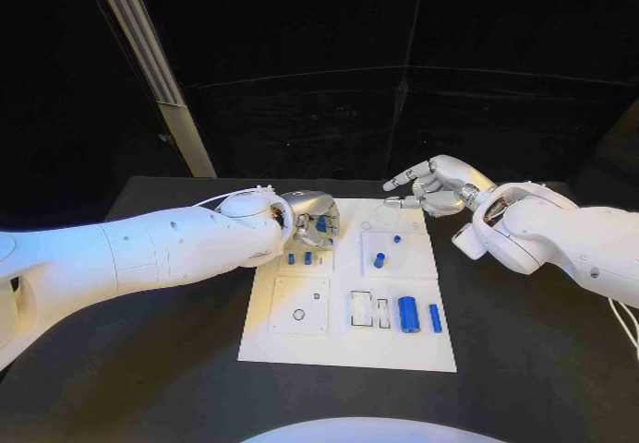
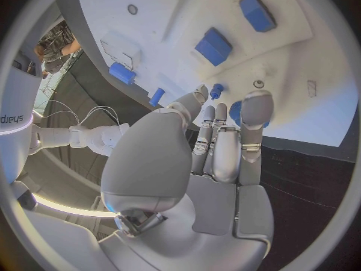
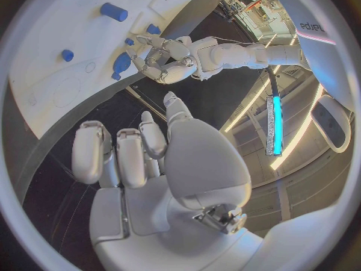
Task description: Assemble the parts on the task board
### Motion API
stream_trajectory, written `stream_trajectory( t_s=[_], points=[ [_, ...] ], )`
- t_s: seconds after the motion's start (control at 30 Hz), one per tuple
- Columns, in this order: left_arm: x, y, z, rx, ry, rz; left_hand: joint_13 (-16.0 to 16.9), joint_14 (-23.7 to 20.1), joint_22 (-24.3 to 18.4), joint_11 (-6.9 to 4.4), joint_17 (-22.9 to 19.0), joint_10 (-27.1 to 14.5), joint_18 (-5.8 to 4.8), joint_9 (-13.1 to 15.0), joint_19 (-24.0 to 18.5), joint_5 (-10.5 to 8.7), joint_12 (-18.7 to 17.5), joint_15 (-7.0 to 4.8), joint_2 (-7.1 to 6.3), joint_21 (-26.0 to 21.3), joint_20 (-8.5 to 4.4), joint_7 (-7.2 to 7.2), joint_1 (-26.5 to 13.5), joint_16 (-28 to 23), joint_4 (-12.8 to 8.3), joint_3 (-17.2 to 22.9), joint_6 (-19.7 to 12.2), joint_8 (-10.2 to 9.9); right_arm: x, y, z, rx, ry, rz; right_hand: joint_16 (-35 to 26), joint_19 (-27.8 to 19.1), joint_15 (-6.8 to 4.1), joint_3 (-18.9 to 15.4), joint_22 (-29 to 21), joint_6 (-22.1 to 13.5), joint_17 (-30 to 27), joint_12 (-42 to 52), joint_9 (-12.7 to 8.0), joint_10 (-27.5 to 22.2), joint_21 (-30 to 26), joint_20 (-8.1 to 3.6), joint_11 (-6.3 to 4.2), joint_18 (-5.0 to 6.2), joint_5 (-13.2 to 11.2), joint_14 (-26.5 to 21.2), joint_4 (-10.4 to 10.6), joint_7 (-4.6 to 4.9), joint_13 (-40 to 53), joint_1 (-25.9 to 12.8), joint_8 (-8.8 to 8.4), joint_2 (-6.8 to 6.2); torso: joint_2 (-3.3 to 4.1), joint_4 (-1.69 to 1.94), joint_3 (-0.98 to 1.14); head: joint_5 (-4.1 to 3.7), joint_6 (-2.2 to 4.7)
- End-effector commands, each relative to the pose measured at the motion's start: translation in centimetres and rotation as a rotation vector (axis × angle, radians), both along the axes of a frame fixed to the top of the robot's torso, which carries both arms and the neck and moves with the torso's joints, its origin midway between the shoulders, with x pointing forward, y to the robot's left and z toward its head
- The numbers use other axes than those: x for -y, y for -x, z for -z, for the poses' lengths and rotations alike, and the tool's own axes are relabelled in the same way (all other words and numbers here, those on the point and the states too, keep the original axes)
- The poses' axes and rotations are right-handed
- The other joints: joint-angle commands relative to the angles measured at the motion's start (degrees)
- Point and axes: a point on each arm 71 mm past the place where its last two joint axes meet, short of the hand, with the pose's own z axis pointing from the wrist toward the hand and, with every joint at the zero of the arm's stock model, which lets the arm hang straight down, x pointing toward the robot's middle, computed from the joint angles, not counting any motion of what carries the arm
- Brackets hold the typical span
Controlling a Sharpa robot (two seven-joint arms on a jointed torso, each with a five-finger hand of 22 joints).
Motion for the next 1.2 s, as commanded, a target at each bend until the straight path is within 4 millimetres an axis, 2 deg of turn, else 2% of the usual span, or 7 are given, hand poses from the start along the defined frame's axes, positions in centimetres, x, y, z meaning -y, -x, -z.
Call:
stream_trajectory(
  t_s=[0.03, 0.2, 0.3, 0.4, 0.6, 0.93, 1.2],
  points=[
    [0.22, -0.19, 0.07, 0.013, -0.042, -0.011, -0.32, 1.77, 0.58, -0.14, 0.1, 0.56, -0.63, -0.16, 0.47, 0.11, -0.34, -0.32, 0.58, 0.57, -0.07, 0.06, 0.38, 0.24, -0.19, 0.55, 0.67, -0.42, -0.15, 0.01, -0.13, 0.007, -0.002, -0.007, -0.18, -0.42, -0.42, -0.23, 0.03, 0.32, 0.07, -0.2, -0.01, -0.43, -0.33, -0.09, 0.01, 1.08, 0.29, 2.42, -0.05, 0.0, -0.02, 0.04, 0.24, 0.75, 0.02, 0.0, 0.01, -0.01, -0.07],
    [0.41, -0.41, 0.23, 0.0, -0.059, -0.017, -0.64, 1.79, 0.92, -0.16, 0.04, 1.05, -0.68, -0.33, 0.55, 0.1, -0.38, -0.33, 0.99, 0.87, -0.1, 0.08, 0.18, 0.34, -0.08, 0.94, 1.03, -0.56, -0.07, 0.01, -0.12, 0.006, -0.001, -0.006, -0.15, -0.4, -0.42, -0.24, 0.05, 0.32, 0.13, -0.12, -0.01, -0.38, -0.33, -0.09, 0.01, 1.08, 0.29, 2.44, -0.06, 0.01, 0.04, 0.09, 0.25, 0.8, 0.03, 0.06, 0.06, 0.04, -0.01],
    [0.47, -0.52, 0.3, -0.005, -0.067, -0.018, -0.78, 1.81, 1.19, -0.19, 0.04, 1.22, -0.72, -0.4, 0.61, 0.1, -0.41, -0.35, 1.14, 1.1, -0.11, 0.04, 0.17, 0.4, -0.09, 1.13, 1.21, -0.6, -0.09, 0.01, -0.12, 0.005, -0.001, -0.006, -0.15, -0.4, -0.42, -0.24, 0.05, 0.32, 0.13, -0.12, -0.01, -0.38, -0.33, -0.09, 0.01, 1.08, 0.29, 2.44, -0.06, 0.01, 0.04, 0.09, 0.25, 0.8, 0.01, 0.05, -0.01, 0.05, -0.11],
    [0.55, -0.62, 0.37, -0.012, -0.074, -0.017, -0.91, 1.82, 1.55, -0.24, 0.02, 1.43, -0.78, -0.45, 0.7, 0.1, -0.43, -0.37, 1.25, 1.41, -0.13, 0.0, 0.13, 0.44, -0.09, 1.29, 1.42, -0.62, -0.12, 0.02, -0.12, 0.005, -0.001, -0.007, -0.15, -0.4, -0.42, -0.24, 0.05, 0.32, 0.13, -0.12, -0.01, -0.38, -0.33, -0.09, 0.01, 1.08, 0.29, 2.44, -0.06, 0.01, 0.04, 0.09, 0.25, 0.8, 0.0, 0.07, 0.04, 0.12, -0.22],
    [0.72, -0.67, 0.48, -0.024, -0.082, -0.004, -1.22, 1.77, 2.39, -0.28, -0.43, 1.74, -0.92, -0.61, 0.91, 0.03, -0.54, -0.4, 1.08, 2.13, -0.16, -0.06, -0.44, 0.31, 0.08, 1.23, 1.69, -0.76, -0.18, 0.02, -0.12, 0.005, -0.002, -0.009, -0.15, -0.4, -0.42, -0.24, 0.05, 0.32, 0.13, -0.12, -0.01, -0.38, -0.33, -0.09, 0.01, 1.08, 0.29, 2.44, -0.06, 0.01, 0.04, 0.09, 0.25, 0.8, -0.02, 0.0, 0.0, 0.04, -0.39],
    [0.6, -0.76, 0.67, -0.039, -0.093, 0.001, -1.5, 1.62, 3.66, -0.33, -1.33, 1.99, -1.15, -0.77, 1.22, 0.0, -0.65, -0.43, 0.83, 3.21, -0.18, -0.13, -1.02, -0.1, 0.25, 0.99, 1.87, -0.93, -0.28, 0.01, -0.11, 0.004, -0.001, -0.012, -0.15, -0.38, -0.43, -0.25, 0.06, 0.34, 0.14, -0.12, -0.01, -0.37, -0.32, -0.1, 0.0, 1.08, 0.29, 2.45, -0.06, 0.01, 0.04, 0.13, 0.27, 0.88, -0.03, 0.01, 0.02, -0.04, -0.25],
    [0.62, -0.9, 0.73, -0.042, -0.096, 0.004, -1.86, 1.64, 4.31, -0.5, -1.48, 2.64, -1.23, -0.97, 1.39, 0.08, -0.71, -0.59, 1.32, 3.78, -0.27, -0.28, -0.82, -0.04, 0.12, 1.44, 2.27, -1.11, -0.37, 0.0, -0.1, 0.004, -0.001, -0.014, -0.15, -0.38, -0.43, -0.25, 0.06, 0.34, 0.14, -0.12, -0.01, -0.37, -0.32, -0.1, 0.0, 1.08, 0.29, 2.45, -0.06, 0.01, 0.04, 0.13, 0.27, 0.88, -0.02, 0.03, -0.05, -0.09, -0.28]
  ],
)
